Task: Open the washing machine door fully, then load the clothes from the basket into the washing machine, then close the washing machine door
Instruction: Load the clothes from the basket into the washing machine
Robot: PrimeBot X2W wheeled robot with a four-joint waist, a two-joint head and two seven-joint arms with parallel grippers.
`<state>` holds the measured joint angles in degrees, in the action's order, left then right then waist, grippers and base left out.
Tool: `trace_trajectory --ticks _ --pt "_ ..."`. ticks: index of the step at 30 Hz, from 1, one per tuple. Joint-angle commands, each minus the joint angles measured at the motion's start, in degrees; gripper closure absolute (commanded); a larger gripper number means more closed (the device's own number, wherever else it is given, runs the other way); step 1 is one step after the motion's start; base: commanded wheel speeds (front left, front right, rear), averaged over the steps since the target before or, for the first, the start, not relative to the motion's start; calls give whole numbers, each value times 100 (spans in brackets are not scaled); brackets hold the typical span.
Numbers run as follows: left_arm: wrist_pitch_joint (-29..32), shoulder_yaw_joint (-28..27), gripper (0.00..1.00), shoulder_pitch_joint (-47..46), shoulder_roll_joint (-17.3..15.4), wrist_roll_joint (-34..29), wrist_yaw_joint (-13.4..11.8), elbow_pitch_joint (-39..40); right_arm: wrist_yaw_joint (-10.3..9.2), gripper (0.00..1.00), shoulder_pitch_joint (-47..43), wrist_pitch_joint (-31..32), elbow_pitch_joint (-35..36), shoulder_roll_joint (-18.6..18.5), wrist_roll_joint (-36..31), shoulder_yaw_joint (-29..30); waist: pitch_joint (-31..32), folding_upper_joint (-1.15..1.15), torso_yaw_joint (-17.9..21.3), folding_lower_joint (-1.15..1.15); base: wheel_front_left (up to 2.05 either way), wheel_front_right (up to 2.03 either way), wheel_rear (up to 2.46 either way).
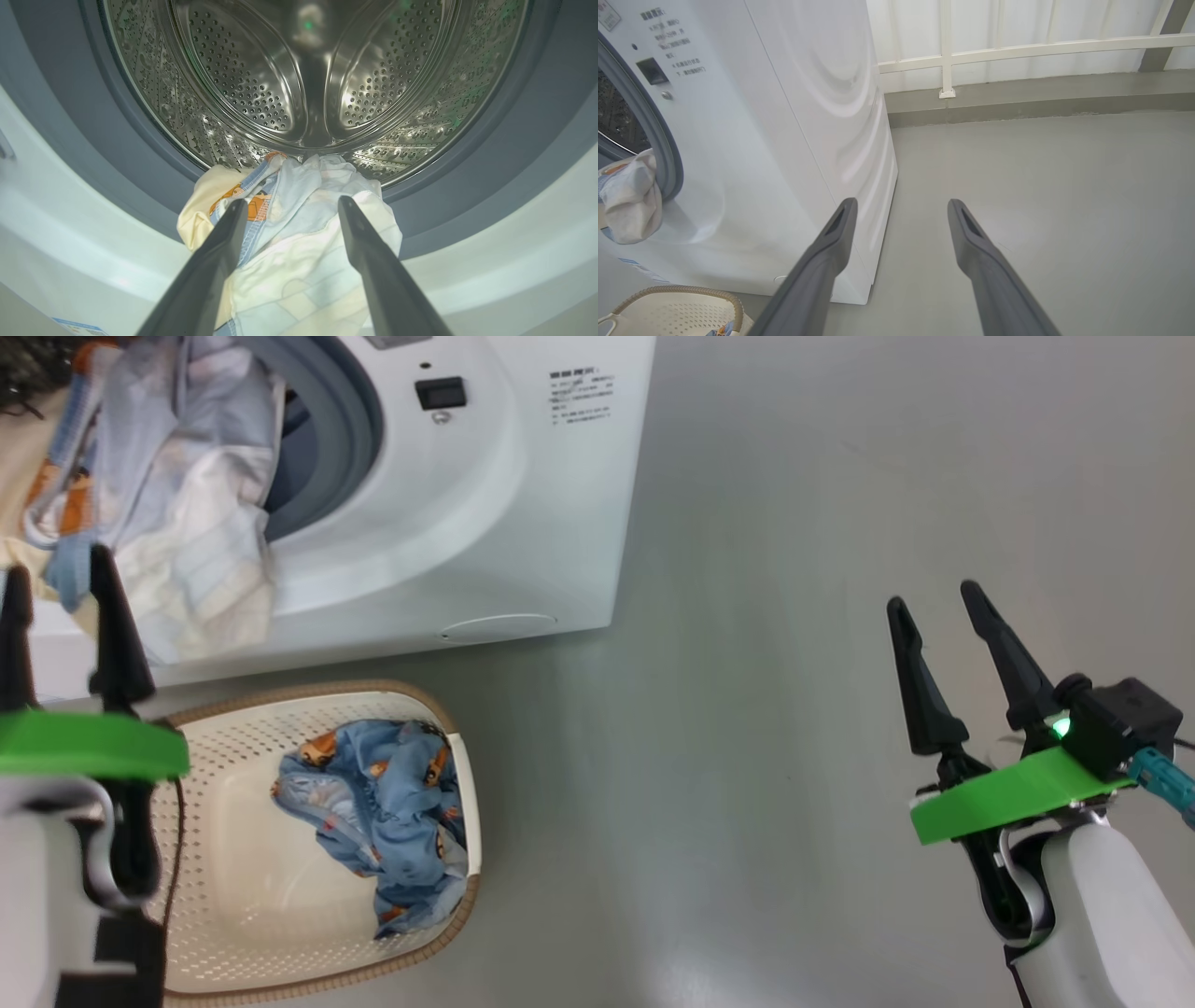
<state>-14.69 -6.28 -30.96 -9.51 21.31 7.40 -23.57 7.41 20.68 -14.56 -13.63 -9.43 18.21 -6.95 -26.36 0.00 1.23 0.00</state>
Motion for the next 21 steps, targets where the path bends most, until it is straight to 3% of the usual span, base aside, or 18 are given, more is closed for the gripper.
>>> trace_trajectory --ticks 1,21 --pt "-30 -178 0 131 -205 -83 9 175 8 0 -167 -44 108 -28 -4 -89 48 0 -46 0 0 0 0" --pt "-30 -534 0 1805 138 -157 9 1350 8 0 -395 -44 84 -139 44 -55 303 0 -229 0 0 0 0"
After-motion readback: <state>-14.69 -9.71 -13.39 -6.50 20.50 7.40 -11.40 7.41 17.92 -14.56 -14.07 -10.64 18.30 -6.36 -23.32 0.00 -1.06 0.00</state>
